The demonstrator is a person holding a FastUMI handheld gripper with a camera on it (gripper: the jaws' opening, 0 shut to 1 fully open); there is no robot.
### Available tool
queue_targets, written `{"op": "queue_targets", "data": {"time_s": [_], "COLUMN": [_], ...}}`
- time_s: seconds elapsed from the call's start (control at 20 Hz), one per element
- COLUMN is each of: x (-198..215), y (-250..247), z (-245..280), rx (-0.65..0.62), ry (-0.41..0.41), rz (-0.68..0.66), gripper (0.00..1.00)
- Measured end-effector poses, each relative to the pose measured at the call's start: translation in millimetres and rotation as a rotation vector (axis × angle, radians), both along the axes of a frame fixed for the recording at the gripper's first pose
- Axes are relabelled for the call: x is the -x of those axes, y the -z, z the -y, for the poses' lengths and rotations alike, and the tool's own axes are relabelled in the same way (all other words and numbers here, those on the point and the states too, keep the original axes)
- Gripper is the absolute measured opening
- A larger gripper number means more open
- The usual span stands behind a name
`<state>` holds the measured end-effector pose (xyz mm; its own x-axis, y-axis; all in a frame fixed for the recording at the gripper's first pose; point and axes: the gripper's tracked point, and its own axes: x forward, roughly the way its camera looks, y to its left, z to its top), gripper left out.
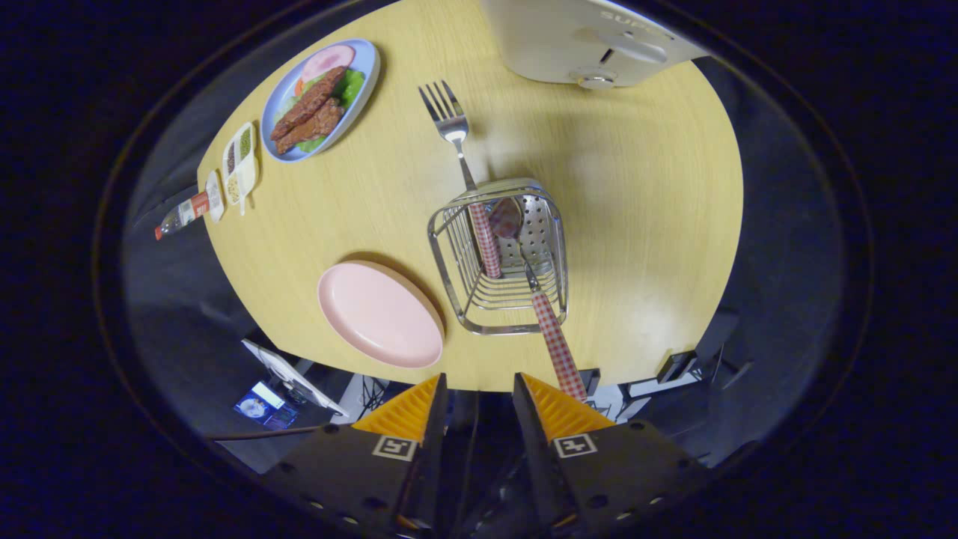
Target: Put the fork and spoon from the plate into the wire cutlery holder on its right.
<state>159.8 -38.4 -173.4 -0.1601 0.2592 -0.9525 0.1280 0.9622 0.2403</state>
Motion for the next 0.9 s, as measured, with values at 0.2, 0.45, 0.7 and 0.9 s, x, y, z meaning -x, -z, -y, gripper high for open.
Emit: {"op": "queue_targets", "data": {"time_s": [0.2,0.45,0.7,0.9], "x": [19.4,42.7,47.3,62.0], "y": [-19.6,-63.6,-116.9,-164.4], "z": [-5.2,-23.3,-29.8,-21.4], "rx": [0.035,0.044,0.021,0.03], "ry": [-0.052,-0.118,-0.048,0.038], "rz": [0.12,0.388,0.838,1.214], "gripper": [0.69,0.88,0.95,0.96]}}
